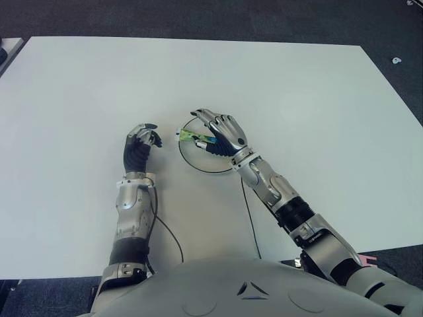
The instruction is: Put the toothpaste on the table into the plate.
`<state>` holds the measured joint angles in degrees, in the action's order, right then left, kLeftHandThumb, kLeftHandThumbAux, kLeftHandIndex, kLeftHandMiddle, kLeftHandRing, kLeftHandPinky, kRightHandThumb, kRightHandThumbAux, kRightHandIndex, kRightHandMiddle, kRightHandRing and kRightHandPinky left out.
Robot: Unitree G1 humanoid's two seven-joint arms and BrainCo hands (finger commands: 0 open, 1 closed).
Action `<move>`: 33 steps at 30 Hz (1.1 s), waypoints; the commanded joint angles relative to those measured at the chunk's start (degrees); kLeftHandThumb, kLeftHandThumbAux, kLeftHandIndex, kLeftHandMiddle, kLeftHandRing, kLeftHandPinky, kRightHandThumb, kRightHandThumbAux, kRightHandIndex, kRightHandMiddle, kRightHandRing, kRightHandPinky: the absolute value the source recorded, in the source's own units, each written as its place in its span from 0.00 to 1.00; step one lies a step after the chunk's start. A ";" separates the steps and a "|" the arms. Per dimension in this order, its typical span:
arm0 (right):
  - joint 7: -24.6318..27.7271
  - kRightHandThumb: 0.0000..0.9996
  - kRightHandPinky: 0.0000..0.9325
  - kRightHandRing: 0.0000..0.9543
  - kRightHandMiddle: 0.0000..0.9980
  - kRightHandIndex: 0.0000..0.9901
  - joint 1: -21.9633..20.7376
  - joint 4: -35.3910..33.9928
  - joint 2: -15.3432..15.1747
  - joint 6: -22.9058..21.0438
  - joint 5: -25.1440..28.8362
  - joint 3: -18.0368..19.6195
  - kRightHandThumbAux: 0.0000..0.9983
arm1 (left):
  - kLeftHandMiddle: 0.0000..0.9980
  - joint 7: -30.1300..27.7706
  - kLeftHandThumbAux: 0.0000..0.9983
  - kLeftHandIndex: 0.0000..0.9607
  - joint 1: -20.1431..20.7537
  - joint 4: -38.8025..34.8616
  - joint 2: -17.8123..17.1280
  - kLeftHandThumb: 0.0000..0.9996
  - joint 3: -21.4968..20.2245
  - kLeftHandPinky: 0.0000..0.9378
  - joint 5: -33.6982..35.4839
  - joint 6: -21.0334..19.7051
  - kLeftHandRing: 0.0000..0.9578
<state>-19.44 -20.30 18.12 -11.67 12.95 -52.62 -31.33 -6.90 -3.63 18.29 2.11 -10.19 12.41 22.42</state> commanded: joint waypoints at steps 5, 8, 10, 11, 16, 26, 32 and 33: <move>-3.10 0.32 0.00 0.00 0.00 0.00 1.61 0.19 -0.23 -0.20 -0.25 -0.18 0.16 | 0.65 0.33 0.72 0.46 -4.99 6.26 0.73 0.70 -0.58 0.63 0.75 -5.67 0.65; -4.40 0.31 0.00 0.00 0.00 0.00 1.60 0.37 -0.37 0.28 -0.06 -0.10 0.15 | 0.64 0.13 0.72 0.46 -4.90 6.45 0.76 0.70 -0.65 0.62 0.96 -5.38 0.64; -4.88 0.30 0.00 0.00 0.00 0.00 1.59 0.25 -0.52 0.33 0.04 0.00 0.15 | 0.64 0.06 0.72 0.46 -4.87 6.52 0.75 0.70 -0.68 0.62 1.01 -5.24 0.64; -4.93 0.29 0.00 0.00 0.00 0.00 1.72 -0.16 -0.65 0.27 0.18 0.16 0.15 | 0.64 0.11 0.72 0.46 -4.86 6.58 0.70 0.70 -0.67 0.62 0.92 -5.12 0.63; -4.71 0.28 0.00 0.00 0.00 0.00 2.26 -1.70 -1.06 0.05 0.71 0.66 0.15 | 0.64 0.42 0.72 0.46 -4.87 6.69 0.58 0.71 -0.54 0.63 0.57 -4.86 0.64; -2.64 0.25 0.00 0.00 0.00 0.00 5.51 -7.34 -2.47 2.20 5.45 3.74 0.16 | 0.65 0.10 0.72 0.46 -4.77 7.06 0.57 0.71 -0.64 0.63 0.73 -4.30 0.64; 1.55 0.21 0.00 0.00 0.00 0.00 7.64 -7.14 -1.19 10.24 19.86 7.67 0.27 | 0.64 -0.03 0.72 0.46 -4.76 6.84 0.67 0.71 -0.61 0.63 1.01 -4.68 0.65; 3.22 0.21 0.00 0.00 0.00 0.00 8.30 -7.52 -0.58 11.45 23.82 8.48 0.28 | 0.64 0.03 0.72 0.46 -4.87 6.62 0.69 0.71 -0.52 0.63 0.91 -4.68 0.65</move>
<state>-19.83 -14.04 10.83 -13.21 20.85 -36.99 -24.95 -6.94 -3.39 18.44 2.07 -10.28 12.92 22.47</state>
